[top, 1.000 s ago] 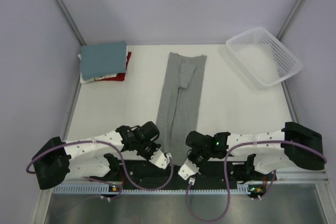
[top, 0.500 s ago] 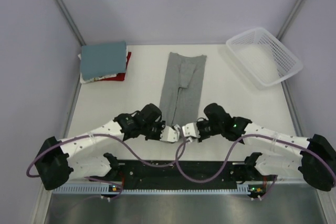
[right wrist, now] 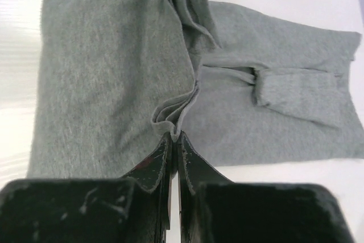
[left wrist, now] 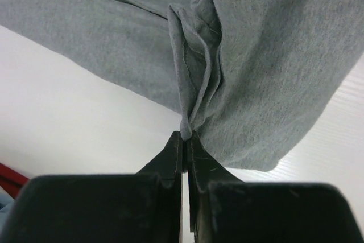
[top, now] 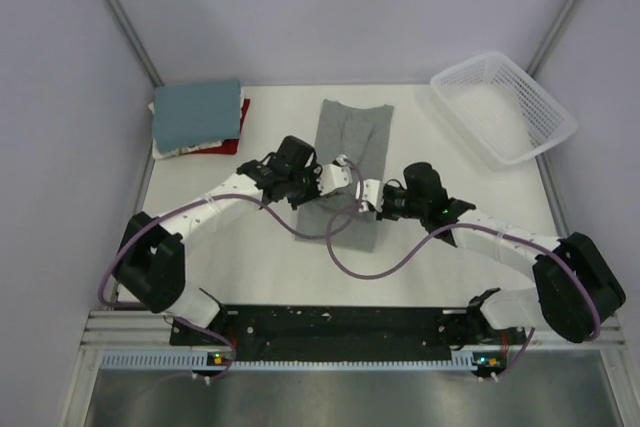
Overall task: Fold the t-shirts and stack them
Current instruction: Fold the folded rectangular tshirt in 1/3 of the way
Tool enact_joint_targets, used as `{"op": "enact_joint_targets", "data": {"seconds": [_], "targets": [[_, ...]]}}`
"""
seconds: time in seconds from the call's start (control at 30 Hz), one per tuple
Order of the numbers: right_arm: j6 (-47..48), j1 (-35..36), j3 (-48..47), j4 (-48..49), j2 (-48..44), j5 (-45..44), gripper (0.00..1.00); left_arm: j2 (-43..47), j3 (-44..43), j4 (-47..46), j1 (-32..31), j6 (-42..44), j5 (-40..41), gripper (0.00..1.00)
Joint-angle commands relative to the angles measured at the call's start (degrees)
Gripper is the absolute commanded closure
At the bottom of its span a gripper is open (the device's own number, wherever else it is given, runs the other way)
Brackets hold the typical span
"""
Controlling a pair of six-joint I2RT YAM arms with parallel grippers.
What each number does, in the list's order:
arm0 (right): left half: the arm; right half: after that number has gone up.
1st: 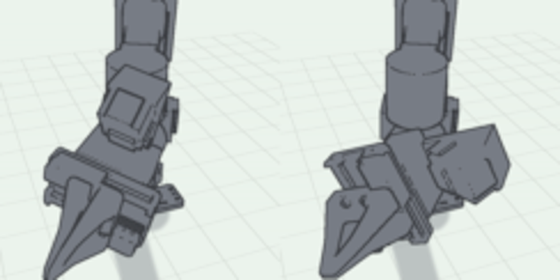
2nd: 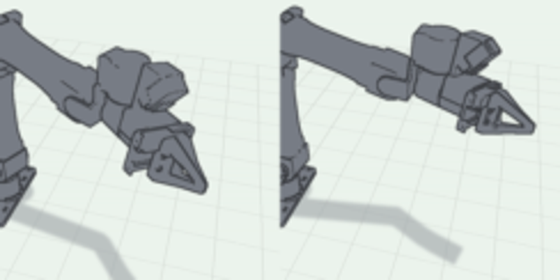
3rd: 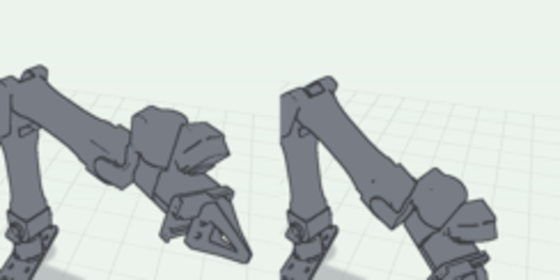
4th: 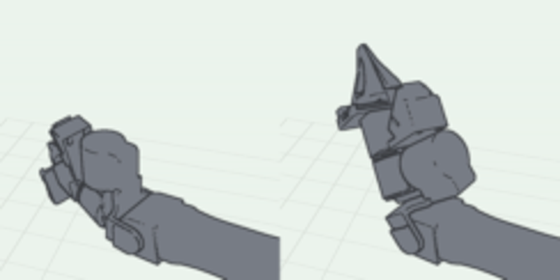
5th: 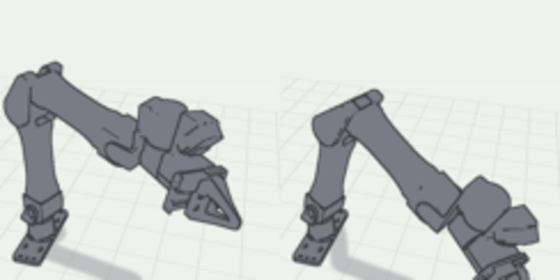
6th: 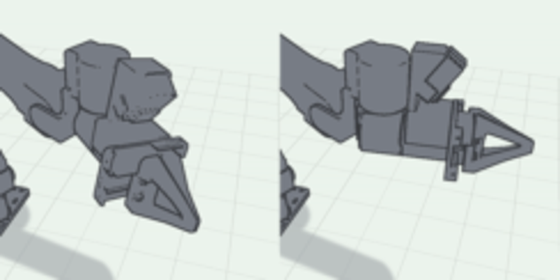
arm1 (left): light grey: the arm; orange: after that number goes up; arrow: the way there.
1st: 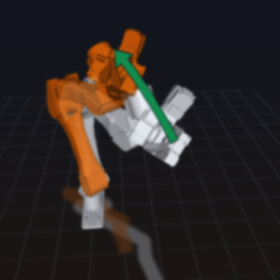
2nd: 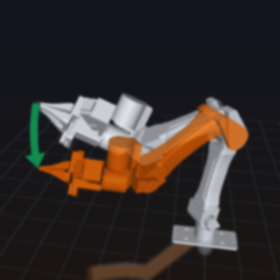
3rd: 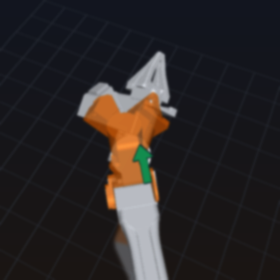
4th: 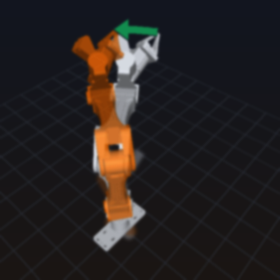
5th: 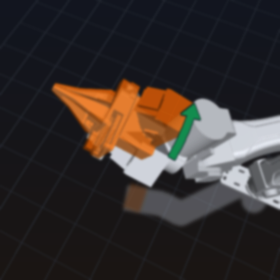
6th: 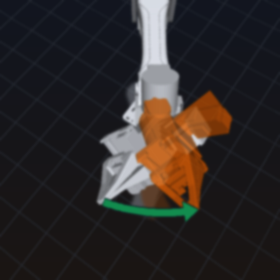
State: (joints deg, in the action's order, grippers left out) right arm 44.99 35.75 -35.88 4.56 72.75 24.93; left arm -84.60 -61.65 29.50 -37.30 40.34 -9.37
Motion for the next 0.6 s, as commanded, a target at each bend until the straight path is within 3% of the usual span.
{"op": "enact_joint_targets", "data": {"seconds": [0.0,0.57], "targets": [[-0.96,-3.22,-3.94,8.88,2.92,1.79,1.00,-4.43,-5.49,-3.30,1.79,-2.72,2.86,1.00],[1.77,-8.85,-8.07,17.06,16.63,2.23,1.00,-20.25,-17.36,-4.45,5.48,-4.56,3.83,1.00]]}}
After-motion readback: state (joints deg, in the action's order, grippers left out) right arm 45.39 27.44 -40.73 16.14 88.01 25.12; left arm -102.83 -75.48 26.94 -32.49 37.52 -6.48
